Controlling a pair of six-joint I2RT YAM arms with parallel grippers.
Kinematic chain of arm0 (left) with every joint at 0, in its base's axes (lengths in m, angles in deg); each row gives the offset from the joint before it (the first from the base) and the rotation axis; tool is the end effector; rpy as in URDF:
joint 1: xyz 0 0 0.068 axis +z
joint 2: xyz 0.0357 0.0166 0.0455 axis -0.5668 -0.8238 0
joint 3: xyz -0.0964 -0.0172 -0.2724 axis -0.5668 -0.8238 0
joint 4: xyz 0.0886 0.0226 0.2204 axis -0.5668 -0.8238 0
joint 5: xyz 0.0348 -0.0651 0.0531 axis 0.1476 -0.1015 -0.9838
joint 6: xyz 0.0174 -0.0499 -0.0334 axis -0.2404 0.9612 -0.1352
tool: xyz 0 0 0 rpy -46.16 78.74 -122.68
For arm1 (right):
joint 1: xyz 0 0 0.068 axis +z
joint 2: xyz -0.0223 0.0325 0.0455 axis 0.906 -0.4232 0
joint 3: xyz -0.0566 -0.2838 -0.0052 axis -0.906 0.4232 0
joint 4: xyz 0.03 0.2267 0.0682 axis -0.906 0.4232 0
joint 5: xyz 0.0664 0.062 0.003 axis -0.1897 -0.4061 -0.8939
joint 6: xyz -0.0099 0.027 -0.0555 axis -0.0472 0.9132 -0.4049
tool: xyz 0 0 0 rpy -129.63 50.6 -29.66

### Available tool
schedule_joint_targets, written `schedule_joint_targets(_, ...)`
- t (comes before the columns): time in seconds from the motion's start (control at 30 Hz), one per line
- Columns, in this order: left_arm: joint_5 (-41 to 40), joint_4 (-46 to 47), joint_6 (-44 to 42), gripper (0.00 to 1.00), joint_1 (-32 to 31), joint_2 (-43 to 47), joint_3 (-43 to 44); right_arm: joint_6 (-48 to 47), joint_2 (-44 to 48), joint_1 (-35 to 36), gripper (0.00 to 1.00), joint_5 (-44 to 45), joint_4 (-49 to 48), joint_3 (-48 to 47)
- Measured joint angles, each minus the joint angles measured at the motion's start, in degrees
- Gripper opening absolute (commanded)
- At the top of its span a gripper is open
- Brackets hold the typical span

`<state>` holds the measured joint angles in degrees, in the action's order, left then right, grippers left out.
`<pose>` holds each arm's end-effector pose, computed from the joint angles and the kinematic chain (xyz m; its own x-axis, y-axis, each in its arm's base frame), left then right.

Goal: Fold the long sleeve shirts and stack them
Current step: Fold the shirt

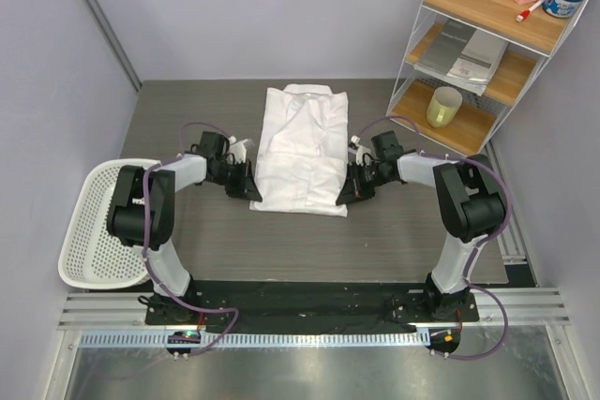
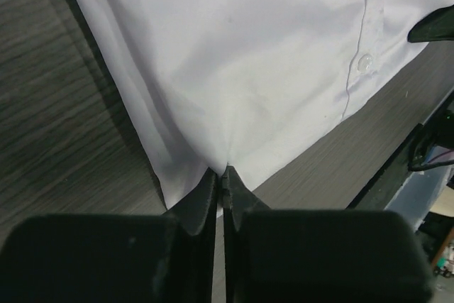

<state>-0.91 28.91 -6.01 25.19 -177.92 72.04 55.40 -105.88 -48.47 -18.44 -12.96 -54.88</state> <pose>0.3098 -0.0820 0.1686 -0.9535 0.0359 -0.2993 0.2301 0.7283 -0.6455 0.3056 0.1248 0.1608 -0.9437 -0.1368 -0.3012 -0.3156 0.6449 0.6960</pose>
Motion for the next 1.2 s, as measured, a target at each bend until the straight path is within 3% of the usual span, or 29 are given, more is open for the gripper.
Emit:
schedule_joint_targets(0.13,0.7,-3.6,0.0,0.00,0.0,0.0,0.0,-0.5,0.1,0.2,0.02,-0.6,1.2,0.9)
schedule_joint_targets(0.17,1.2,-5.0,-0.2,0.01,0.0,0.0,0.0,-0.7,0.2,0.3,0.11,-0.7,1.7,1.3)
schedule_joint_targets(0.27,2.6,-9.2,-1.2,0.16,0.0,0.0,-0.1,-1.9,1.4,1.2,0.28,-1.1,4.4,2.8)
schedule_joint_targets(0.3,3.1,-10.8,-1.7,0.32,0.2,0.1,-0.2,-2.6,2.1,1.4,0.33,-1.1,5.8,2.9)
schedule_joint_targets(0.33,3.5,-11.8,-2.2,0.38,0.3,0.2,-0.2,-3.3,2.8,1.5,0.44,-1.1,7.2,3.0)
schedule_joint_targets(0.4,4.5,-14.6,-4.0,0.49,0.8,0.7,0.1,-5.0,4.3,1.7,0.51,-0.7,10.2,2.4)
schedule_joint_targets(0.47,5.1,-17.9,-7.3,0.52,1.1,1.3,1.7,-7.1,5.7,1.6,0.56,0.5,12.9,0.7)
schedule_joint_targets(0.77,4.8,-25.4,-33.0,0.58,0.3,1.7,23.4,-12.8,2.1,-0.1,0.56,6.9,14.5,-16.0)
schedule_joint_targets(0.93,3.5,-28.3,-43.3,0.60,-3.1,-7.1,35.1,-12.6,-4.8,-0.2,0.59,9.2,13.7,-21.2)
schedule_joint_targets(0.97,2.3,-28.5,-46.4,0.62,-4.7,-12.3,37.3,-12.3,-7.5,-0.2,0.61,10.6,13.8,-21.7)
schedule_joint_targets(1.2,-2.2,-29.2,-50.5,0.63,-8.5,-18.4,39.3,-12.0,-7.8,-0.2,0.63,12.1,14.2,-21.6)
